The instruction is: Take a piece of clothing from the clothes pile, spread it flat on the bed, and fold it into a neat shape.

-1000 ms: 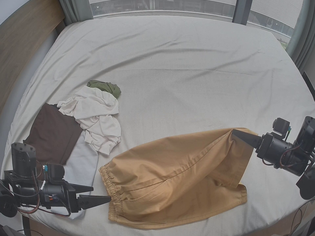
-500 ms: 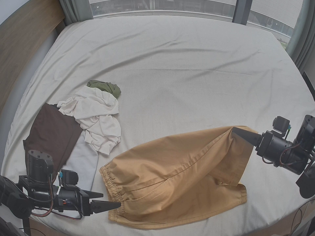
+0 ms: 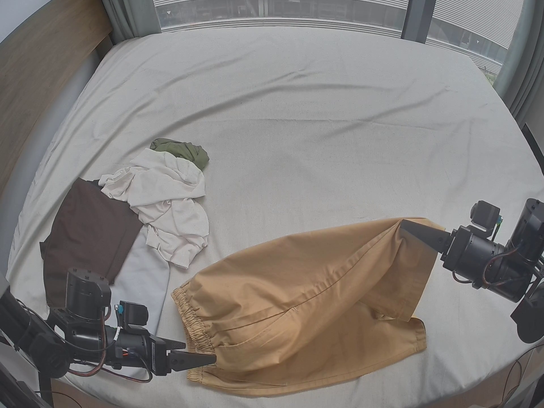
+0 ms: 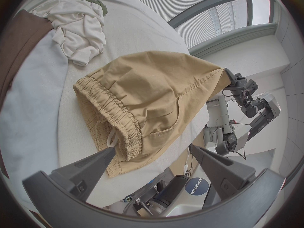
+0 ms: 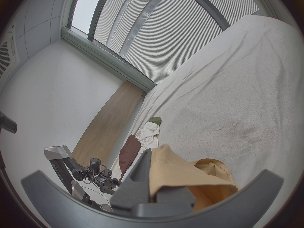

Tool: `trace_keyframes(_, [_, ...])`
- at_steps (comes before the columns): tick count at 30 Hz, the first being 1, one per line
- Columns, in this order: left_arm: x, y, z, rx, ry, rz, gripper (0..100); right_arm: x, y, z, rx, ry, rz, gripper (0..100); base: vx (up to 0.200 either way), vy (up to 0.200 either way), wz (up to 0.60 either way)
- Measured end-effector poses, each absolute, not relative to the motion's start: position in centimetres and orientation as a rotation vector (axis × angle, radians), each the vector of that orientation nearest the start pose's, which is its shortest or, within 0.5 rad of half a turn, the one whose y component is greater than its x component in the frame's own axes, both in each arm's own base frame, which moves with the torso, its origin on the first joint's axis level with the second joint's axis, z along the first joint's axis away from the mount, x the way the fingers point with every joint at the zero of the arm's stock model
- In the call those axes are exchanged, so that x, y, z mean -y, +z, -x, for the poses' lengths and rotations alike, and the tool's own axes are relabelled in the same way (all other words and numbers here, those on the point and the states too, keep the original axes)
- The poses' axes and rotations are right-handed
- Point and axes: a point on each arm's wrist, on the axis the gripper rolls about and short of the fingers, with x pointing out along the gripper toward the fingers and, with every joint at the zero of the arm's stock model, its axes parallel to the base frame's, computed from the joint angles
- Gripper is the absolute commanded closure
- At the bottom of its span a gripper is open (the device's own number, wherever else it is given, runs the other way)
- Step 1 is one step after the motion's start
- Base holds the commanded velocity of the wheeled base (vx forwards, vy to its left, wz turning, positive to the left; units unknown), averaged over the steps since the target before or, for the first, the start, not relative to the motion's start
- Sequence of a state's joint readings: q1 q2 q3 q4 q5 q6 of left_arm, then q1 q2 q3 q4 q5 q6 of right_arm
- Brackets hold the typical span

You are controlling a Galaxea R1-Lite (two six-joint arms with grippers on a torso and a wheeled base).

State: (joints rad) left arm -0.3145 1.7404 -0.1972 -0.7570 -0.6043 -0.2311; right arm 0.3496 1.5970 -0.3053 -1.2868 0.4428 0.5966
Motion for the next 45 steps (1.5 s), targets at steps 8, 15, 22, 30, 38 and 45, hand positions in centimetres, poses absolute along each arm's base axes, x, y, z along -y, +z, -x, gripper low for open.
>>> trace_keyframes(8, [8.1,4.4,-20.0,-0.83,-0.799,0.307,0,-8.8,15.3,-21.1,-0.237,0.773,-0.564,100,0.0,0.0,0.0])
trace_keyframes(15, [8.7,3.1,-20.1,-0.847,-0.812,0.311,0,-8.8,15.4,-21.1,-0.235,0.775,-0.564,100,0.0,0.0,0.0])
trace_keyframes(22, [10.1,3.4,-20.2,-0.805,-0.852,0.364,0,-8.9,15.4,-21.1,-0.234,0.777,-0.564,100,0.0,0.0,0.0])
trace_keyframes(30, [11.4,3.9,-19.6,-0.784,-0.899,0.436,0,-8.9,15.4,-21.1,-0.236,0.778,-0.564,100,0.0,0.0,0.0])
trace_keyframes(38, [12.0,3.0,-19.3,-0.81,-0.918,0.435,0,-9.0,15.4,-21.1,-0.238,0.779,-0.565,100,0.0,0.0,0.0])
trace_keyframes(45, [12.6,1.9,-20.0,-0.745,-0.933,0.427,0,-9.0,15.4,-21.1,-0.236,0.78,-0.564,100,0.0,0.0,0.0])
